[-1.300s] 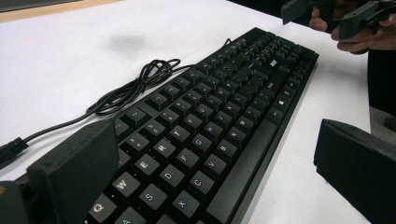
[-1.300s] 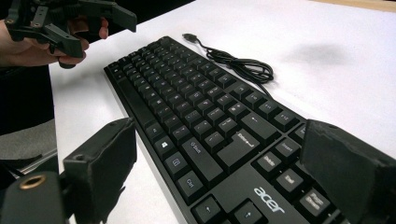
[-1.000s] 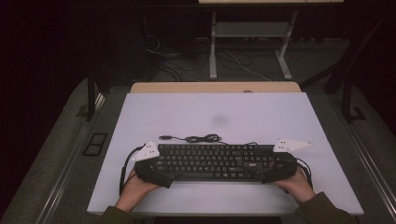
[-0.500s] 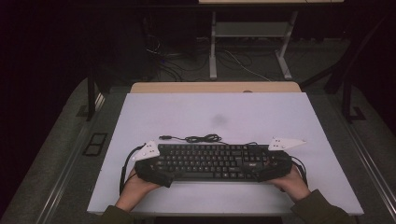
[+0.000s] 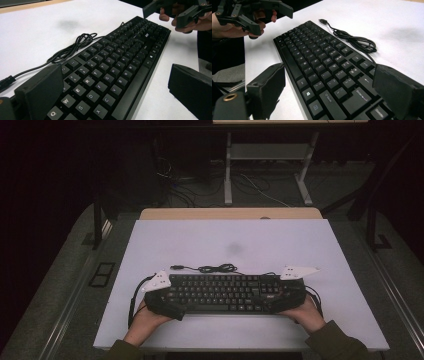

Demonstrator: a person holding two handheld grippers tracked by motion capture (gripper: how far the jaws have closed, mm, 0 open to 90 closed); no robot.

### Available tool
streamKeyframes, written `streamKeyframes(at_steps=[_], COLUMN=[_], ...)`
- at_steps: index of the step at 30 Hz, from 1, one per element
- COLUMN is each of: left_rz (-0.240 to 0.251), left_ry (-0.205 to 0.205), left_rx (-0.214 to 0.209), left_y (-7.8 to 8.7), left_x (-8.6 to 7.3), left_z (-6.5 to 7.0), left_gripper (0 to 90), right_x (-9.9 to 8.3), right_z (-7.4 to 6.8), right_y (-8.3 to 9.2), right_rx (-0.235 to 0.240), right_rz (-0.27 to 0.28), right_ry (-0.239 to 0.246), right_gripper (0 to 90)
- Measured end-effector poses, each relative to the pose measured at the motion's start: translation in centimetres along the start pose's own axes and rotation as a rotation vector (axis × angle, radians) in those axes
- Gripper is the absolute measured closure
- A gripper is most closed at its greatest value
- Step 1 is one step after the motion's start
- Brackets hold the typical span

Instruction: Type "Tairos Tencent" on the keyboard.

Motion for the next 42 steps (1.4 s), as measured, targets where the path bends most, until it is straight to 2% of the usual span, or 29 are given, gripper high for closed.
streamKeyframes(at_steps=[4,5,8,11,12,14,17,18,19,26,32,39,42], left_rz=[0.008,0.011,0.011,0.010,0.005,0.003,-0.006,-0.006,-0.008,0.002,0.004,0.005,-0.002], left_ry=[0.004,0.006,0.005,0.006,0.002,-0.006,0.005,0.006,0.003,0.005,0.002,-0.001,-0.006], left_rx=[0.002,0.004,0.007,0.008,0.008,0.008,0.008,0.011,0.011,0.014,0.020,0.021,0.015], left_y=[0.0,0.0,0.0,0.0,-0.1,-0.1,-0.1,-0.1,0.0,-0.2,-0.1,-0.3,-0.4], left_x=[0.1,0.2,0.2,0.2,0.2,0.2,0.0,-0.1,-0.1,0.2,0.3,0.5,0.5], left_z=[-0.2,-0.3,-0.2,-0.2,-0.1,-0.1,0.1,0.1,0.1,-0.1,-0.2,-0.2,-0.2], left_gripper=[0.0,0.0,0.0,0.0,0.0,0.0,0.0,0.0,0.0,0.0,0.0,0.0,0.0], right_x=[0.1,0.2,0.3,0.2,0.2,0.0,0.1,0.1,0.0,-0.5,-1.0,-1.8,-2.1], right_z=[-0.3,-0.3,-0.4,-0.5,-0.5,-0.6,-0.6,-0.6,-0.7,-0.7,-0.6,-0.5,-0.2], right_y=[-0.7,-0.8,-0.9,-0.9,-0.9,-1.1,-1.2,-1.2,-1.3,-1.3,-1.2,-1.3,-1.3], right_rx=[0.004,0.005,0.009,0.017,0.017,0.019,0.023,0.023,0.029,0.028,0.022,0.011,-0.009], right_rz=[-0.011,-0.014,-0.007,-0.014,-0.014,-0.032,-0.038,-0.038,-0.048,-0.072,-0.104,-0.144,-0.168], right_ry=[0.007,0.006,0.013,0.015,0.015,0.036,0.036,0.036,0.041,0.048,0.057,0.065,0.064], right_gripper=[11.0,16.5,17.6,26.3,26.3,33.0,41.0,41.0,45.7,58.4,74.2,85.3,89.0])
Point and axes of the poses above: each handheld gripper's, and its own axes: y roughly backward along the jaws, x roughly out of its top, z roughly to its right, the point moved 8 cm from there along -y, roughly forward along the jaws, and after that the axes turned 6 degrees about -y, right-handed, at the moved point
